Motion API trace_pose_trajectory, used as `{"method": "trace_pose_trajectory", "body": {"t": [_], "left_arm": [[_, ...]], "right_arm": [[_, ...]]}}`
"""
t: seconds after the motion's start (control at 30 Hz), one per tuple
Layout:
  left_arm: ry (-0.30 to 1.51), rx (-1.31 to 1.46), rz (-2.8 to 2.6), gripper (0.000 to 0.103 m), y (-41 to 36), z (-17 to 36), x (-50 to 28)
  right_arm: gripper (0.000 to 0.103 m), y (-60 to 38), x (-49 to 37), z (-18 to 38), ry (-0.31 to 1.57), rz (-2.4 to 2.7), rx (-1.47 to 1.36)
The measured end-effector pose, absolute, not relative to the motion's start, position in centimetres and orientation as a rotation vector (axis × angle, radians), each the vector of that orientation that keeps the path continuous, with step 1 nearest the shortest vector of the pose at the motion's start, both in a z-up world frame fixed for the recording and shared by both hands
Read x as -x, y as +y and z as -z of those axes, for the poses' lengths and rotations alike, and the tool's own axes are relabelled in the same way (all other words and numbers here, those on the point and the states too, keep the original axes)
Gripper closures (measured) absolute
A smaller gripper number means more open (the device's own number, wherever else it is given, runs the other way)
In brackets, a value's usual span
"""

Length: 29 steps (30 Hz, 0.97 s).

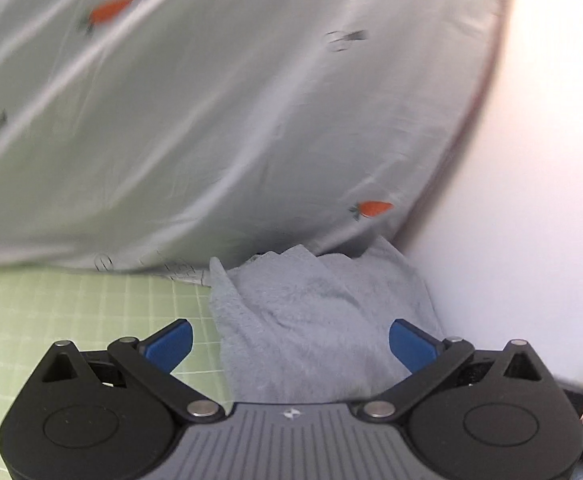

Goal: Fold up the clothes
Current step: 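Open both grippers and withdraw them from the stacked hoodie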

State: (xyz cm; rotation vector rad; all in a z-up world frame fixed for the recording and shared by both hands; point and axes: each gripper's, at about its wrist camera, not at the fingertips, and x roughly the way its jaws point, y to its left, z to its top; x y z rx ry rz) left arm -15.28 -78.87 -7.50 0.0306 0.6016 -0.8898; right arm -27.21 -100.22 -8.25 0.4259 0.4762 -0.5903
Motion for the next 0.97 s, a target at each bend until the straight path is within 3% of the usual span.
{"method": "trace_pose_trajectory", "body": {"t": [0.43, 0.97], "left_arm": [[0.574, -0.181, 0.895, 0.0, -73.8, 7.7, 25.0], [0.574, -0.211, 0.954, 0.0, -71.2, 8.3, 28.9]], "right_arm": [[0.0, -90.7, 36.4, 7.0, 0.518, 0.69, -0.351], [0.0, -87.2, 41.5, 7.4, 0.539, 0.708, -0.308]]}}
